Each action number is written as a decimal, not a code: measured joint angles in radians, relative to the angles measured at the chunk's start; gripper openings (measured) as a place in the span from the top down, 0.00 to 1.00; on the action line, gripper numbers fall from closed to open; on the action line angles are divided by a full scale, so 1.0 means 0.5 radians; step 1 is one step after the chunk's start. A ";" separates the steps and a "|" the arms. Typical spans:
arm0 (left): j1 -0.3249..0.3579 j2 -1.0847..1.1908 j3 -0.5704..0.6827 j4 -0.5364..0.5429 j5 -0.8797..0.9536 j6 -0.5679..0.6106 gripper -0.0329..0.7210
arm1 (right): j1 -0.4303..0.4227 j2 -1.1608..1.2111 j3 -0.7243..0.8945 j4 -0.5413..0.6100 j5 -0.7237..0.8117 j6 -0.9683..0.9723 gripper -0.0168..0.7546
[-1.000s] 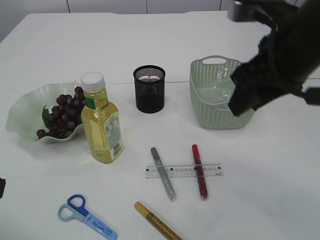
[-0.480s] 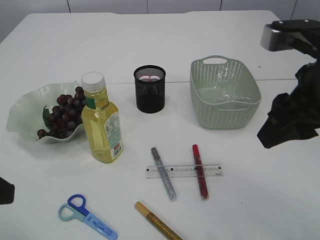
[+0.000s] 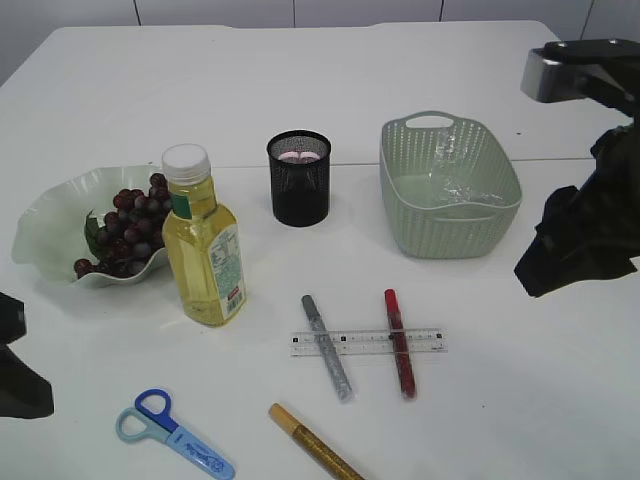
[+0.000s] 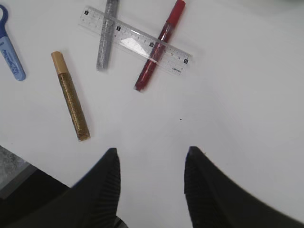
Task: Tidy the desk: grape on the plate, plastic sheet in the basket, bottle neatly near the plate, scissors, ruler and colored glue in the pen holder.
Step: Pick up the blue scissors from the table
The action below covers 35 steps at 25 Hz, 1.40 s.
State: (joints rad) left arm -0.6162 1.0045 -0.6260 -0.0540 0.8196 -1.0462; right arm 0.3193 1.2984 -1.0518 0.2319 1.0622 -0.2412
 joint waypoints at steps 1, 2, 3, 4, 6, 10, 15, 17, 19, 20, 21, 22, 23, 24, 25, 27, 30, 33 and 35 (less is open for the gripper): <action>0.000 0.012 0.000 0.004 -0.005 0.045 0.44 | 0.000 0.000 0.000 0.000 0.000 -0.004 0.55; 0.000 0.015 0.000 0.007 -0.005 0.131 0.44 | 0.000 0.000 0.000 -0.004 0.000 -0.008 0.55; 0.000 0.015 0.000 0.007 0.003 0.236 0.44 | 0.000 0.000 0.000 -0.005 0.000 -0.011 0.55; 0.000 0.015 0.000 0.007 0.037 0.333 0.44 | 0.000 0.000 0.000 -0.005 0.000 -0.019 0.55; 0.000 0.015 0.000 0.007 0.131 0.600 0.44 | 0.000 0.000 0.000 -0.005 0.000 -0.025 0.55; 0.000 0.015 -0.024 0.007 0.384 1.171 0.44 | 0.000 0.000 0.000 -0.009 -0.001 -0.026 0.55; 0.000 0.037 -0.289 0.108 0.761 1.480 0.44 | 0.000 0.000 0.000 -0.014 -0.004 -0.030 0.55; 0.000 0.058 -0.412 0.131 0.789 1.516 0.45 | 0.000 0.000 0.000 -0.014 -0.004 -0.030 0.55; 0.000 0.094 -0.499 0.108 0.797 1.529 0.45 | 0.000 0.000 0.000 -0.014 -0.004 -0.030 0.55; 0.000 0.123 -0.522 0.097 0.802 1.529 0.45 | 0.000 0.000 0.000 -0.014 -0.004 -0.030 0.55; 0.000 0.161 -0.539 0.091 0.806 1.511 0.45 | 0.000 0.000 0.000 -0.014 -0.004 -0.030 0.55; 0.000 0.206 -0.541 0.088 0.809 1.485 0.45 | 0.000 0.000 0.000 -0.014 -0.004 -0.030 0.55; 0.000 0.256 -0.541 0.083 0.814 1.447 0.45 | 0.000 0.000 0.000 -0.014 -0.004 -0.030 0.55; 0.000 0.300 -0.545 0.083 0.814 1.417 0.45 | 0.000 0.000 0.000 -0.014 -0.004 -0.030 0.55; 0.000 0.353 -0.543 0.083 0.814 1.387 0.45 | 0.000 0.000 0.000 -0.014 -0.004 -0.030 0.55; 0.000 0.444 -0.543 0.083 0.814 1.322 0.45 | 0.000 0.000 0.000 -0.014 -0.004 -0.030 0.55; 0.000 0.563 -0.543 0.083 0.755 1.252 0.45 | 0.000 0.000 0.000 -0.014 -0.004 -0.030 0.56; 0.034 0.640 -0.543 0.074 0.619 1.121 0.45 | 0.000 0.000 0.000 -0.014 -0.004 -0.030 0.56; 0.109 0.683 -0.543 0.049 0.558 1.062 0.45 | 0.000 0.000 0.000 -0.014 -0.008 -0.030 0.56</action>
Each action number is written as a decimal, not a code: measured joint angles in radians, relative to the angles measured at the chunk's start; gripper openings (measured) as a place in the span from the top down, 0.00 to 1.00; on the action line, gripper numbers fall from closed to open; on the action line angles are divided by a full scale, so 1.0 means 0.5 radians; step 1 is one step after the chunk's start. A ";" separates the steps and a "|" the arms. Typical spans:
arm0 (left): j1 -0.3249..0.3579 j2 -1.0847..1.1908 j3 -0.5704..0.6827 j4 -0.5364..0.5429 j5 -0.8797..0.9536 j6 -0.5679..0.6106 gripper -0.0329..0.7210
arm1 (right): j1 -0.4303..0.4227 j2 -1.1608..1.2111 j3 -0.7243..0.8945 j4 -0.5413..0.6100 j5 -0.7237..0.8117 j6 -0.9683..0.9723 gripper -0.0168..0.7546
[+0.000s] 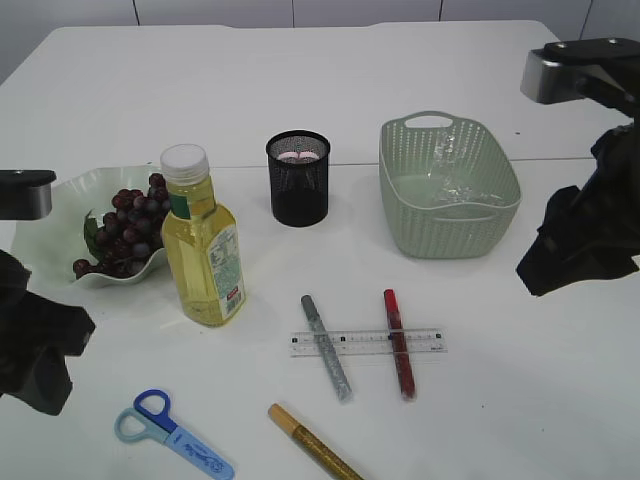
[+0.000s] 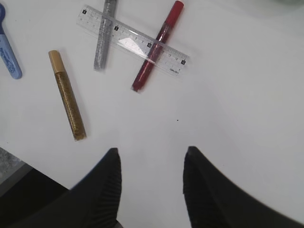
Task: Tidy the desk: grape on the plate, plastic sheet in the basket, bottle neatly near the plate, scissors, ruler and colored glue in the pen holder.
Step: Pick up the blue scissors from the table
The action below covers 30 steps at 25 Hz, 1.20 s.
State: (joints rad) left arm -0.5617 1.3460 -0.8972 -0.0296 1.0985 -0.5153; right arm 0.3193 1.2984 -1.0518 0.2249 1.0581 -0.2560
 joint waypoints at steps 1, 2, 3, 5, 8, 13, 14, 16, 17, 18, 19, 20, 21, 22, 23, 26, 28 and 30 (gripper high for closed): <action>0.043 0.009 0.000 -0.017 -0.015 -0.009 0.45 | 0.000 0.000 0.000 0.000 0.000 0.000 0.56; 0.102 0.018 0.000 -0.032 -0.020 -0.013 0.45 | 0.000 0.000 0.000 0.000 0.000 0.000 0.56; 0.169 0.019 0.000 -0.043 -0.028 -0.008 0.45 | 0.000 0.000 0.000 0.000 0.000 -0.001 0.56; 0.333 0.022 0.000 -0.107 -0.032 0.036 0.45 | 0.000 0.000 0.000 0.000 0.000 -0.001 0.56; 0.625 0.022 0.000 -0.227 -0.035 0.097 0.45 | 0.000 0.000 0.000 0.000 -0.003 -0.001 0.56; 1.074 0.022 0.000 -0.352 -0.040 0.111 0.45 | 0.000 0.000 0.000 0.000 -0.003 -0.001 0.56; 1.109 0.022 0.000 -0.345 -0.040 0.111 0.45 | 0.000 0.000 0.000 0.000 -0.003 -0.001 0.56; 1.131 0.022 0.000 -0.283 -0.040 0.079 0.45 | 0.000 0.000 0.000 0.000 -0.004 -0.001 0.56; 1.131 0.022 0.000 -0.231 -0.029 0.027 0.45 | 0.000 0.000 0.000 0.000 -0.004 -0.001 0.56; 1.127 0.022 0.000 -0.178 -0.006 -0.041 0.45 | 0.000 0.000 0.000 0.000 -0.004 -0.001 0.56; 1.112 0.022 0.000 -0.137 0.017 -0.104 0.45 | 0.000 0.000 0.000 0.000 -0.004 -0.001 0.56; 1.095 0.022 0.000 -0.101 0.043 -0.185 0.45 | 0.000 0.000 0.000 0.000 -0.004 -0.001 0.56; 1.074 0.022 0.000 -0.069 0.062 -0.263 0.45 | 0.000 0.000 0.000 0.000 -0.004 -0.001 0.56; 1.051 0.022 0.000 -0.060 0.066 -0.326 0.45 | 0.000 0.000 0.000 0.000 -0.004 -0.001 0.56; 1.028 0.014 0.000 -0.055 0.066 -0.401 0.45 | 0.000 0.000 0.000 0.000 -0.008 -0.001 0.56; 0.958 -0.001 -0.003 -0.055 0.058 -0.505 0.45 | 0.000 0.000 0.000 0.000 -0.013 -0.005 0.57; 0.933 -0.001 -0.003 -0.055 0.058 -0.446 0.45 | 0.000 0.000 0.000 0.000 -0.013 -0.010 0.57; 0.927 0.003 -0.003 -0.053 0.066 -0.260 0.45 | 0.000 0.000 0.000 0.000 -0.013 -0.011 0.57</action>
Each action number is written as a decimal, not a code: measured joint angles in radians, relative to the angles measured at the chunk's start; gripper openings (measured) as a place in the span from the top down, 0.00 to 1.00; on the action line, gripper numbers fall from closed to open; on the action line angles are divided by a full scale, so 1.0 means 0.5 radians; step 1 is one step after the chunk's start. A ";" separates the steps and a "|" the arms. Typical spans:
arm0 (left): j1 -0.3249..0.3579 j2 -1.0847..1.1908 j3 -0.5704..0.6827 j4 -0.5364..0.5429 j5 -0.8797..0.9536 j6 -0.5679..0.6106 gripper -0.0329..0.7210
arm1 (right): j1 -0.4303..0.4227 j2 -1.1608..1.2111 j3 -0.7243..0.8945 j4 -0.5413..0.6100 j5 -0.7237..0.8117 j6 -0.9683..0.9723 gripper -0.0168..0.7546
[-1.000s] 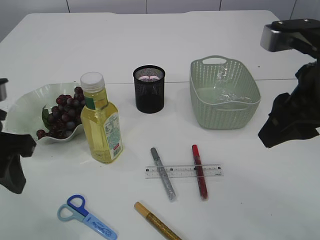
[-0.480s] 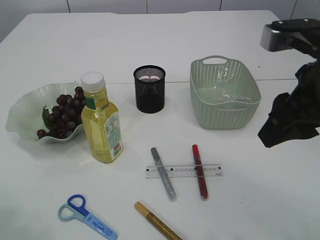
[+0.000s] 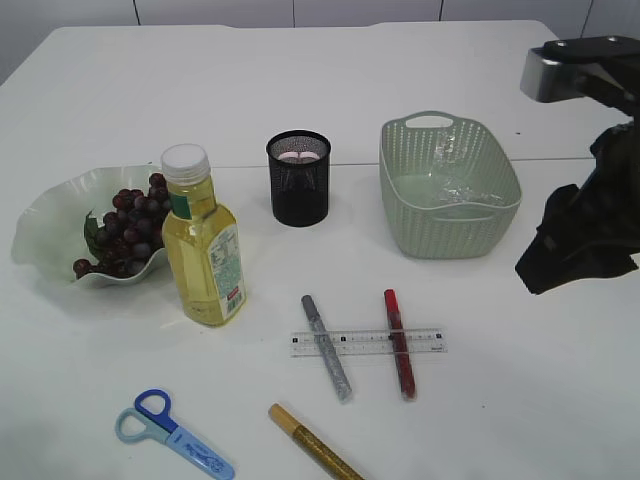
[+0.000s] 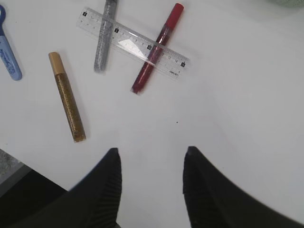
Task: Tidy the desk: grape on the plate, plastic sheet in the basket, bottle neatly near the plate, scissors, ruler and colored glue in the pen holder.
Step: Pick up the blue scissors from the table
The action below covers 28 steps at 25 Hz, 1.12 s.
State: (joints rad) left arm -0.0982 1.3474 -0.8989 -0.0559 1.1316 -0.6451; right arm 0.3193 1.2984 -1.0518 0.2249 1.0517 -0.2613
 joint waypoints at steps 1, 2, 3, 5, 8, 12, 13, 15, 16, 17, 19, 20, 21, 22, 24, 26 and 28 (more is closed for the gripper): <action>-0.002 0.003 0.000 0.010 0.015 0.109 0.45 | 0.000 0.000 0.000 0.000 0.000 -0.003 0.57; -0.002 0.013 0.000 0.024 0.036 0.207 0.45 | 0.000 0.000 0.000 0.000 0.000 -0.003 0.57; -0.002 0.017 0.000 0.038 0.068 0.307 0.45 | 0.000 0.000 0.000 0.000 0.000 -0.003 0.57; -0.002 0.022 0.000 0.049 0.125 0.514 0.45 | 0.000 0.000 0.000 0.000 0.000 -0.005 0.57; -0.018 0.022 0.000 0.054 0.153 0.724 0.45 | 0.000 0.000 0.000 0.000 0.000 -0.009 0.57; -0.114 0.022 0.000 0.017 0.153 0.786 0.45 | 0.000 0.000 0.000 0.000 -0.013 -0.009 0.57; -0.152 0.022 0.000 0.012 0.153 0.774 0.45 | 0.000 0.000 0.000 0.000 -0.015 -0.009 0.57; -0.241 0.022 0.000 0.012 0.153 0.735 0.45 | 0.000 0.000 0.000 0.000 -0.015 -0.009 0.57; -0.284 0.022 0.008 0.016 0.153 0.700 0.45 | 0.000 0.000 0.000 0.000 -0.018 -0.009 0.57; -0.314 0.022 0.007 0.016 0.153 0.666 0.45 | 0.000 0.000 0.000 0.000 -0.018 -0.009 0.57; -0.365 0.022 0.009 -0.006 0.153 0.585 0.45 | 0.000 0.000 0.000 0.000 -0.018 -0.009 0.57; -0.376 0.022 0.009 -0.034 0.153 0.564 0.45 | 0.000 0.000 0.000 0.000 -0.018 -0.009 0.57; -0.380 0.022 0.009 -0.066 0.153 0.552 0.45 | 0.000 0.000 0.000 0.000 -0.018 -0.009 0.57; -0.388 0.022 0.009 -0.107 0.153 0.540 0.45 | 0.000 0.000 0.000 0.000 -0.018 -0.009 0.57; -0.413 0.022 0.009 -0.189 0.153 0.526 0.45 | 0.000 0.000 0.000 0.000 -0.018 -0.009 0.57; -0.472 0.022 0.009 -0.218 0.153 0.488 0.45 | 0.000 0.000 0.000 0.000 -0.018 -0.013 0.57; -0.588 0.022 0.009 -0.218 0.153 0.401 0.45 | 0.000 0.000 0.000 0.000 -0.018 -0.018 0.57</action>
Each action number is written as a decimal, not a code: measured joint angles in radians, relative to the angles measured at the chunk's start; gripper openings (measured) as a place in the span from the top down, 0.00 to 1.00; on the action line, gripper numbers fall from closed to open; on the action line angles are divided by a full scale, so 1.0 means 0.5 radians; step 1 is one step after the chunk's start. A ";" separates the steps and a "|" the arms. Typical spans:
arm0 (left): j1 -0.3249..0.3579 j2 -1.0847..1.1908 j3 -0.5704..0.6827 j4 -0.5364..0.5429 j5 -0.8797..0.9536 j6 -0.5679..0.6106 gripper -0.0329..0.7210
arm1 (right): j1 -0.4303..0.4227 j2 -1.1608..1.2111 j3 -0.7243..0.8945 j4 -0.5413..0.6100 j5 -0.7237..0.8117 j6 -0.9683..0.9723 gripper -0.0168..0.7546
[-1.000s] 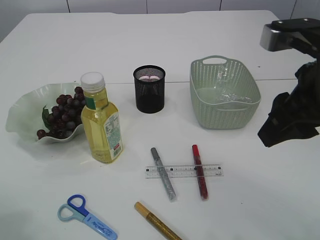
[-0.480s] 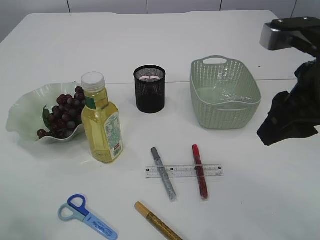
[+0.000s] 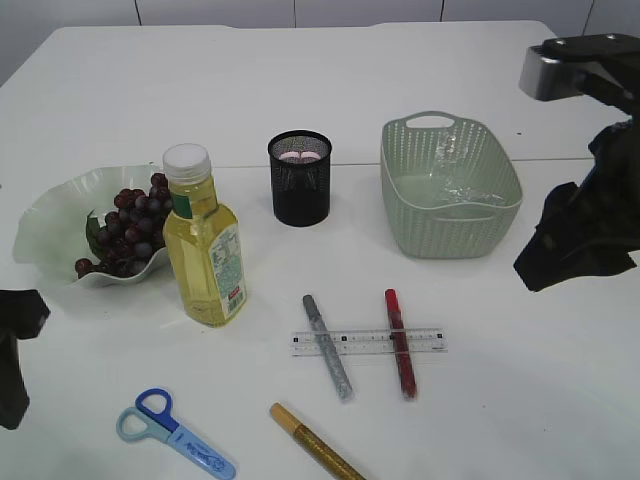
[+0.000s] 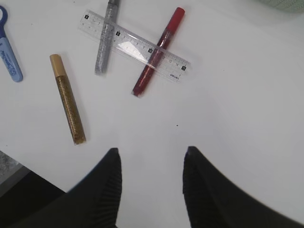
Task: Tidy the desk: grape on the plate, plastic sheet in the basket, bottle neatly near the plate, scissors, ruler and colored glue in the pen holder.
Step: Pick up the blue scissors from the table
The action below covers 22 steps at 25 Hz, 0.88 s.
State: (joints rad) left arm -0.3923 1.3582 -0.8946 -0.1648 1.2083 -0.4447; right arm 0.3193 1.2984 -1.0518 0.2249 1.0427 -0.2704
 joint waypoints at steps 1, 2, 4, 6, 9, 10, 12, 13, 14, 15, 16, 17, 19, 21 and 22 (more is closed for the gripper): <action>-0.061 0.000 0.000 0.000 0.000 -0.045 0.45 | 0.000 0.000 0.000 0.000 0.000 0.000 0.57; -0.138 0.000 0.000 0.008 -0.008 -0.106 0.45 | 0.000 0.000 0.000 0.000 0.000 -0.001 0.57; -0.275 0.000 0.000 0.031 -0.064 -0.238 0.45 | 0.000 0.000 0.000 0.000 0.000 -0.008 0.57; -0.357 0.000 0.000 0.040 -0.133 -0.397 0.45 | 0.000 0.000 0.000 0.000 0.000 -0.009 0.57; -0.396 0.001 0.000 0.045 -0.235 -0.678 0.45 | 0.000 0.000 0.000 0.000 -0.004 -0.014 0.57; -0.401 0.001 0.000 0.045 -0.266 -0.776 0.45 | 0.000 0.000 0.000 0.000 -0.004 -0.014 0.57; -0.401 0.001 0.000 0.029 -0.344 -1.030 0.45 | 0.000 0.000 0.000 0.004 -0.004 -0.014 0.57; -0.401 0.001 0.000 0.018 -0.390 -1.120 0.45 | 0.000 0.000 0.000 0.004 -0.004 -0.014 0.57; -0.402 0.001 0.000 -0.003 -0.427 -1.207 0.45 | 0.000 0.000 0.001 0.004 -0.005 -0.014 0.57; -0.411 0.004 0.000 -0.020 -0.470 -1.329 0.45 | 0.000 0.000 0.005 0.007 -0.005 -0.014 0.57; -0.421 0.008 0.000 -0.025 -0.505 -1.422 0.45 | 0.000 0.000 0.005 0.007 -0.005 -0.014 0.57; -0.444 0.021 0.000 -0.026 -0.531 -1.538 0.45 | 0.000 0.000 0.005 0.007 -0.005 -0.014 0.57; -0.507 0.049 0.000 -0.001 -0.551 -1.765 0.45 | 0.000 0.000 0.005 0.007 -0.009 -0.014 0.57; -0.580 0.100 0.000 0.051 -0.564 -1.942 0.45 | 0.000 0.000 0.005 0.007 -0.009 -0.014 0.57; -0.633 0.134 0.000 0.089 -0.564 -2.057 0.45 | 0.000 0.000 0.005 0.007 -0.009 -0.014 0.57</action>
State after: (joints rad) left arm -0.7089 1.4253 -0.8946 -0.1201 0.9264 -1.4733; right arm 0.3193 1.2984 -1.0495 0.2283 1.0385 -0.2773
